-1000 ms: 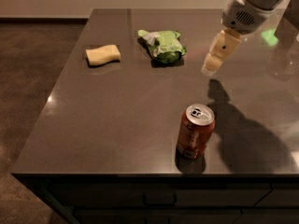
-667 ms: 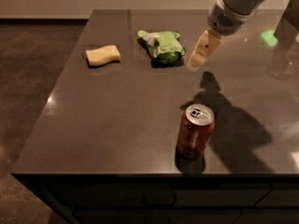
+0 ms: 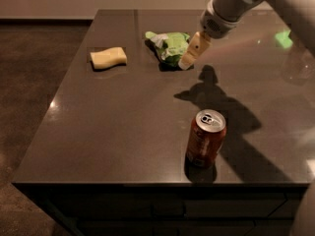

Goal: Move green rice chip bag near sponge

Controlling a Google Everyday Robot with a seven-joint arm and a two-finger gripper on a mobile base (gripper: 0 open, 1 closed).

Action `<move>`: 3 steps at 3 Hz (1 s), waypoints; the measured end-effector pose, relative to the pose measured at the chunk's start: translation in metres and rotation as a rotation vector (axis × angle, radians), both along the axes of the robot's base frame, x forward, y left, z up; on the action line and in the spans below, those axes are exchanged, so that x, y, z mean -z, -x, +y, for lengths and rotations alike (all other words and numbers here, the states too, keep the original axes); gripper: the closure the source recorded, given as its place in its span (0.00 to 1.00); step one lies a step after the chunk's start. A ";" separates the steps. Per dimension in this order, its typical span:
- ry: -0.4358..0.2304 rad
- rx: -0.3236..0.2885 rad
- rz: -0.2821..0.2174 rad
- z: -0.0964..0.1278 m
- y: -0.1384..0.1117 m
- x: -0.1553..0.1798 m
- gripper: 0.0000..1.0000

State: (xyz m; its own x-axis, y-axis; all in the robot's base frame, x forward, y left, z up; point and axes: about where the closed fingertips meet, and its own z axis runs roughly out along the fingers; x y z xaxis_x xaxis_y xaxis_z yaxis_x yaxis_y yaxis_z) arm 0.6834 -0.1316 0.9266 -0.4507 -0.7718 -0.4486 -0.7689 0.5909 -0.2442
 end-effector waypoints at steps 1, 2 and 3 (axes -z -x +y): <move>-0.034 0.015 -0.011 0.014 -0.026 0.012 0.00; -0.060 0.016 -0.002 0.024 -0.046 0.025 0.00; -0.062 0.015 0.036 0.031 -0.067 0.048 0.00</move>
Offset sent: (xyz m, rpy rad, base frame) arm 0.0749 0.0343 -0.0414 0.0929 0.0148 -0.0148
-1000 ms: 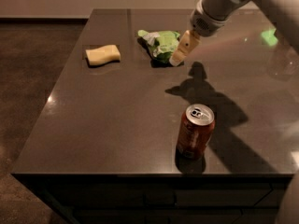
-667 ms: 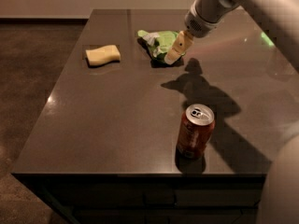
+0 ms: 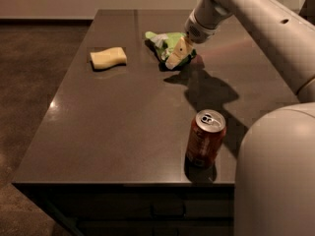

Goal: Move green rice chip bag near sponge

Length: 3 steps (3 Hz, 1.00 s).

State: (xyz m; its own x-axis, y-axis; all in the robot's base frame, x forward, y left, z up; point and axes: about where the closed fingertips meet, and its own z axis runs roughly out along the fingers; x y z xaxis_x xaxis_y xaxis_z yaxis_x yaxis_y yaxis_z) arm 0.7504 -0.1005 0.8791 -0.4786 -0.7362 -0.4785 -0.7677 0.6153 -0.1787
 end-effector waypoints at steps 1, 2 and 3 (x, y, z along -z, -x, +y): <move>0.013 -0.014 0.021 0.008 -0.007 0.011 0.20; 0.013 -0.027 0.031 0.014 -0.009 0.014 0.43; -0.002 -0.056 0.016 0.024 -0.005 0.005 0.68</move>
Offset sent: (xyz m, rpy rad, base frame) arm 0.0105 0.0176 -0.0089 -0.0091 0.0333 0.0374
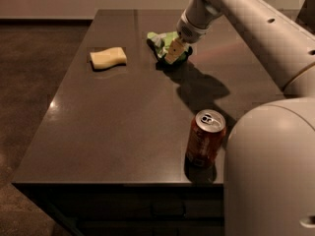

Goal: Move green rice chip bag near sponge

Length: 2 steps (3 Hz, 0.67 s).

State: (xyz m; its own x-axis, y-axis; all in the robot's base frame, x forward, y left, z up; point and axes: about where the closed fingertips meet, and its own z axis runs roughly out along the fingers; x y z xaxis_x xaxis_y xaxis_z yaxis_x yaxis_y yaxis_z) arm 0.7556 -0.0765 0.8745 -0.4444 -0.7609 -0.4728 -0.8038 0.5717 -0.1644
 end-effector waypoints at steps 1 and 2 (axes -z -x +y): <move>-0.030 -0.048 -0.039 0.015 0.013 -0.021 0.90; -0.049 -0.118 -0.071 0.041 0.038 -0.041 1.00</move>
Offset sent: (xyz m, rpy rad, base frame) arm -0.0789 0.0763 0.0665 0.0681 -0.1101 0.2160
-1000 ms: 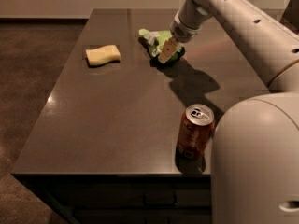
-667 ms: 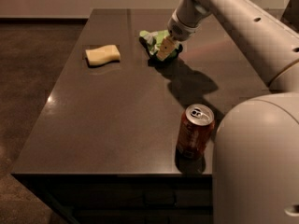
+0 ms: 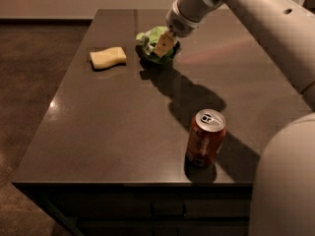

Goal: Move green rice chip bag near sponge

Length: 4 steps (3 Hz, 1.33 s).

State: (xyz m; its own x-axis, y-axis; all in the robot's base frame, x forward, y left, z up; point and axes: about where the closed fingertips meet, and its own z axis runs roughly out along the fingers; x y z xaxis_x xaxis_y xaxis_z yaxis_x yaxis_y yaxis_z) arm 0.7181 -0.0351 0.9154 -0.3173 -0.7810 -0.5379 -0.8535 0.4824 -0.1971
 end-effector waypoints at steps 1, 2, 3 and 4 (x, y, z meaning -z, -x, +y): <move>-0.006 -0.061 -0.003 0.027 0.021 -0.005 1.00; -0.002 -0.095 0.009 0.049 0.033 0.000 0.84; -0.004 -0.121 0.024 0.065 0.039 0.007 0.61; -0.004 -0.128 0.030 0.068 0.040 0.010 0.36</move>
Offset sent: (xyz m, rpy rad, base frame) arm -0.0475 0.0743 -0.0027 -0.0033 0.0194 0.1309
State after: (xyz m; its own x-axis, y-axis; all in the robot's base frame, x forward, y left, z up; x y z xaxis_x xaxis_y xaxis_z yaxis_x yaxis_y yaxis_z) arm 0.6778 0.0333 0.9053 -0.2310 -0.8140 -0.5329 -0.9136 0.3699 -0.1689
